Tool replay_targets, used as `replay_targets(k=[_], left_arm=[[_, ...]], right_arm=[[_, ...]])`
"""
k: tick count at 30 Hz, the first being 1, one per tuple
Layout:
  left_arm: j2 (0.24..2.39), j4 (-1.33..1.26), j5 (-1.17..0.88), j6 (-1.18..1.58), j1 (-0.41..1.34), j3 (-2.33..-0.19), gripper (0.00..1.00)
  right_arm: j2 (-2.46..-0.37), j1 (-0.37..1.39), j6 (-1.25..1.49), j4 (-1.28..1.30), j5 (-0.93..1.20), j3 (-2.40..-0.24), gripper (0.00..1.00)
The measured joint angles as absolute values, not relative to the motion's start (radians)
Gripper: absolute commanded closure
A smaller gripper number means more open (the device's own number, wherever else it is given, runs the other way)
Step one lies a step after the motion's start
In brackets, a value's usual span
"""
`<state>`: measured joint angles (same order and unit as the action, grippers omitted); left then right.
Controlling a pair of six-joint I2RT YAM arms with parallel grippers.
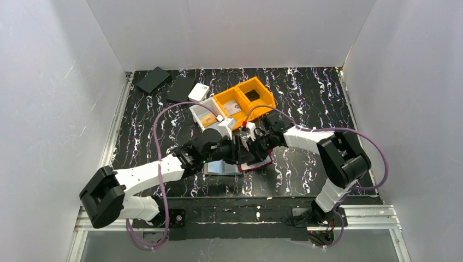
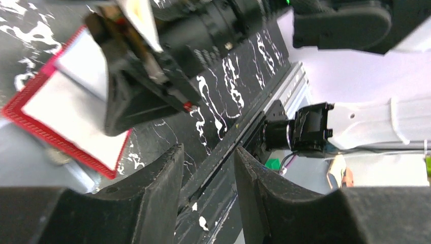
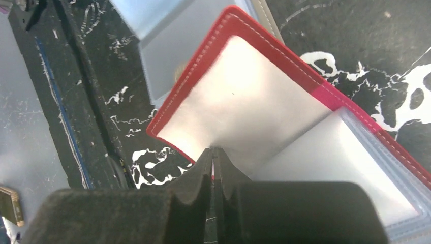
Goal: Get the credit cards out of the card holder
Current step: Open the card holder at the center of the board.
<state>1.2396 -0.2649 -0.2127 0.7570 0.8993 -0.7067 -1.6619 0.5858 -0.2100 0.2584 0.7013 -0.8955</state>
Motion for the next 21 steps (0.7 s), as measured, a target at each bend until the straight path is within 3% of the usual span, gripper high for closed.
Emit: replay_targets(k=[9, 21], left_arm=[[1.454, -0.340, -0.162, 0.764, 0.964, -0.711, 0.72], [1.648, -0.363, -0.047, 0.844, 0.890, -0.709, 0.83]], right_arm=[[-1.697, 0.562, -0.189, 0.279, 0.730, -0.920, 0.76], [-1.575, 0.379, -0.235, 0.315, 0.779, -0.917, 0.77]])
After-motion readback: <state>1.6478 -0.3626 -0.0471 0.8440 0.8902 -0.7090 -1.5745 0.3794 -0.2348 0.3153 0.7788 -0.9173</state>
